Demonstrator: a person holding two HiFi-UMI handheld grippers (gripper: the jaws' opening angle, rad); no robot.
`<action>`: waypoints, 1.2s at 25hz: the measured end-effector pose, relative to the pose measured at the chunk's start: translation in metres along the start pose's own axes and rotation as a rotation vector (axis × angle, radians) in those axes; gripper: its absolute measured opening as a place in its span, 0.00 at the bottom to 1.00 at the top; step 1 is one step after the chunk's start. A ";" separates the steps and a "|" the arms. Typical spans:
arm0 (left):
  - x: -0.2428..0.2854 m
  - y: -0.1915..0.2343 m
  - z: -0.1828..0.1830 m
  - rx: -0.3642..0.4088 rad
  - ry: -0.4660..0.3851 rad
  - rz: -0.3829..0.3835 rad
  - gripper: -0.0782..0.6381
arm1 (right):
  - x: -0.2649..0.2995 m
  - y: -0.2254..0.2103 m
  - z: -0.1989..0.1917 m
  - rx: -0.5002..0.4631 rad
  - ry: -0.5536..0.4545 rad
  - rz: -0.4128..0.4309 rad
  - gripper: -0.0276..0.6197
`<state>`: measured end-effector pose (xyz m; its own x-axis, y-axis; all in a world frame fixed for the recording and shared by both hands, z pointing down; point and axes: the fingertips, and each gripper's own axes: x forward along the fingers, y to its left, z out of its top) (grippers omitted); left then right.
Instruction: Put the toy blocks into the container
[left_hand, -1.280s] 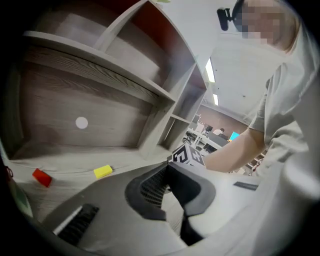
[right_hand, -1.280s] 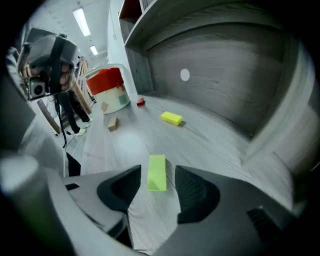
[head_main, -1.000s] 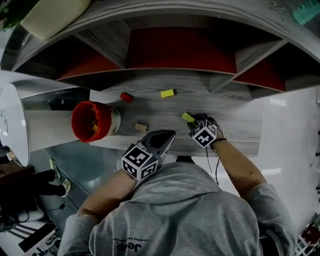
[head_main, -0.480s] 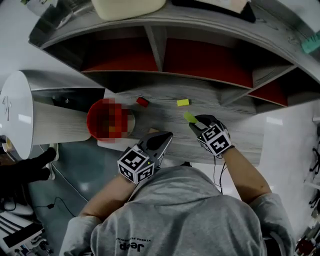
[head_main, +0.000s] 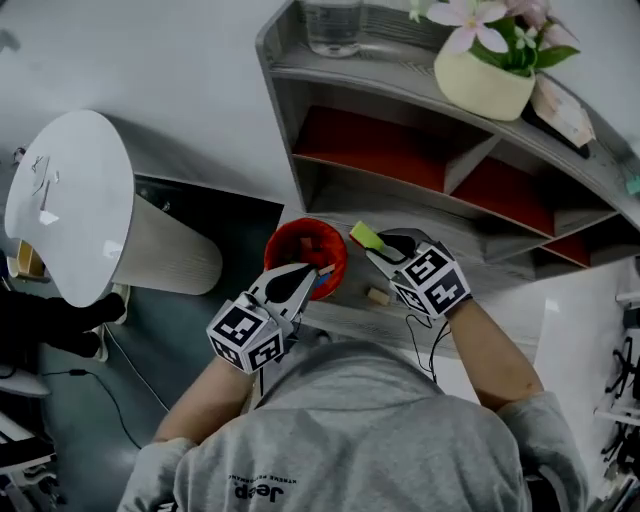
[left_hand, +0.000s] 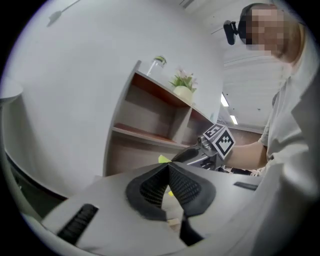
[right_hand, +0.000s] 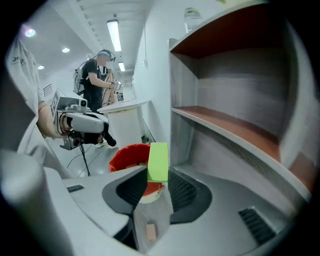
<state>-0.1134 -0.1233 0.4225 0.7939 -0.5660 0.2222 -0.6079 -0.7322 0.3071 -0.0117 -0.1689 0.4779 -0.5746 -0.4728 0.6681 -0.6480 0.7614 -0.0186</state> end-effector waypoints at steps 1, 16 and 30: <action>-0.014 0.013 0.002 -0.003 -0.004 0.012 0.12 | 0.011 0.011 0.012 -0.014 0.007 0.012 0.28; -0.092 0.080 -0.004 -0.068 -0.033 0.032 0.12 | 0.087 0.072 0.056 -0.012 0.068 0.047 0.48; -0.048 0.026 -0.019 -0.045 0.019 -0.062 0.12 | 0.022 0.029 -0.009 0.068 0.048 -0.023 0.48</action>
<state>-0.1674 -0.1081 0.4377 0.8302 -0.5127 0.2188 -0.5570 -0.7475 0.3620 -0.0387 -0.1533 0.4988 -0.5354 -0.4669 0.7038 -0.6944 0.7177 -0.0521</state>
